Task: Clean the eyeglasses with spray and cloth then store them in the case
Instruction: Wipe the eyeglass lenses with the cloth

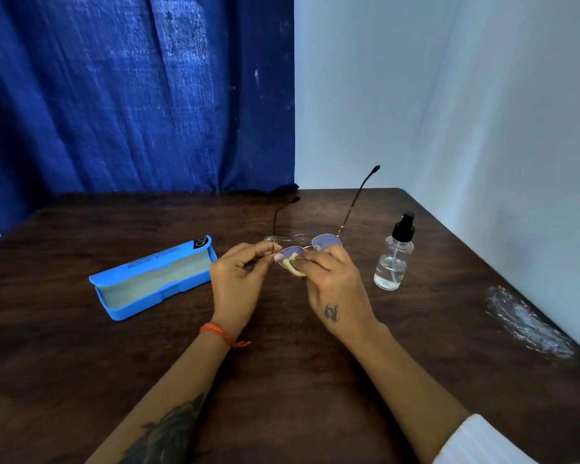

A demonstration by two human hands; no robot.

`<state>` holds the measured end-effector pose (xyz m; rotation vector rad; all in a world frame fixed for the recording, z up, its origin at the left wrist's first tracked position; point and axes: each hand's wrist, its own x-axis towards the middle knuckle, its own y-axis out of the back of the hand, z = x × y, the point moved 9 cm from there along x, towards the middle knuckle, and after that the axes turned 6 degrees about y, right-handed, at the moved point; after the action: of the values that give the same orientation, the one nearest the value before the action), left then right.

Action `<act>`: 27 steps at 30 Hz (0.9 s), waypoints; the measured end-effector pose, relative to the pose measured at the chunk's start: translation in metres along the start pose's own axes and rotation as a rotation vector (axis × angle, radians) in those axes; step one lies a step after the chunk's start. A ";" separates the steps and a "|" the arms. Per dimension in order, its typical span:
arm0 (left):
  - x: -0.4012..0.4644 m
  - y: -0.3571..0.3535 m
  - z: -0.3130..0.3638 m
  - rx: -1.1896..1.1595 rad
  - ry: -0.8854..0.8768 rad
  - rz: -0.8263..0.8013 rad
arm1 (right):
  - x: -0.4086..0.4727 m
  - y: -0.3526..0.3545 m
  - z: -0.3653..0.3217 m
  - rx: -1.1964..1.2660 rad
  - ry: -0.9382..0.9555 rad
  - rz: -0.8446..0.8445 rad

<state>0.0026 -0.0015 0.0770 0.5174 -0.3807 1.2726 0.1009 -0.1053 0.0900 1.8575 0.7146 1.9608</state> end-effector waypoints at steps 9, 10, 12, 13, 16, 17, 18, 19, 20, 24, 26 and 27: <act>0.000 0.000 0.007 0.035 -0.054 0.011 | 0.000 0.021 0.019 0.136 -0.287 0.197; -0.001 -0.001 0.009 0.037 -0.065 0.004 | 0.001 0.013 0.015 0.130 -0.256 0.140; -0.001 -0.001 0.007 0.031 -0.058 -0.002 | 0.001 -0.005 0.007 0.091 -0.194 0.005; -0.001 0.000 0.005 0.029 -0.044 0.003 | 0.000 -0.013 0.004 0.058 -0.158 -0.062; 0.000 0.001 0.002 0.027 -0.014 0.015 | -0.001 -0.024 0.001 -0.098 -0.070 -0.160; 0.000 0.001 0.003 0.029 -0.014 0.011 | 0.000 -0.025 0.002 -0.138 -0.062 -0.163; 0.000 0.000 0.004 0.033 -0.018 0.007 | 0.000 -0.025 0.003 -0.169 -0.058 -0.166; 0.000 -0.001 0.004 0.037 -0.023 0.003 | 0.000 -0.026 0.002 -0.195 -0.052 -0.170; 0.000 -0.002 0.005 0.040 -0.025 0.002 | 0.001 -0.025 0.001 -0.214 -0.048 -0.171; 0.001 0.001 0.001 0.048 -0.020 0.024 | 0.002 -0.015 -0.008 -0.195 -0.043 -0.122; 0.002 0.001 -0.001 0.045 -0.009 0.028 | 0.000 -0.011 -0.007 -0.138 -0.068 -0.074; 0.002 0.001 -0.002 0.043 -0.004 0.026 | -0.002 -0.010 -0.004 -0.091 -0.094 -0.050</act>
<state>0.0016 0.0010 0.0768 0.5532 -0.3653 1.3073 0.0963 -0.0989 0.0830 1.8467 0.6273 1.8310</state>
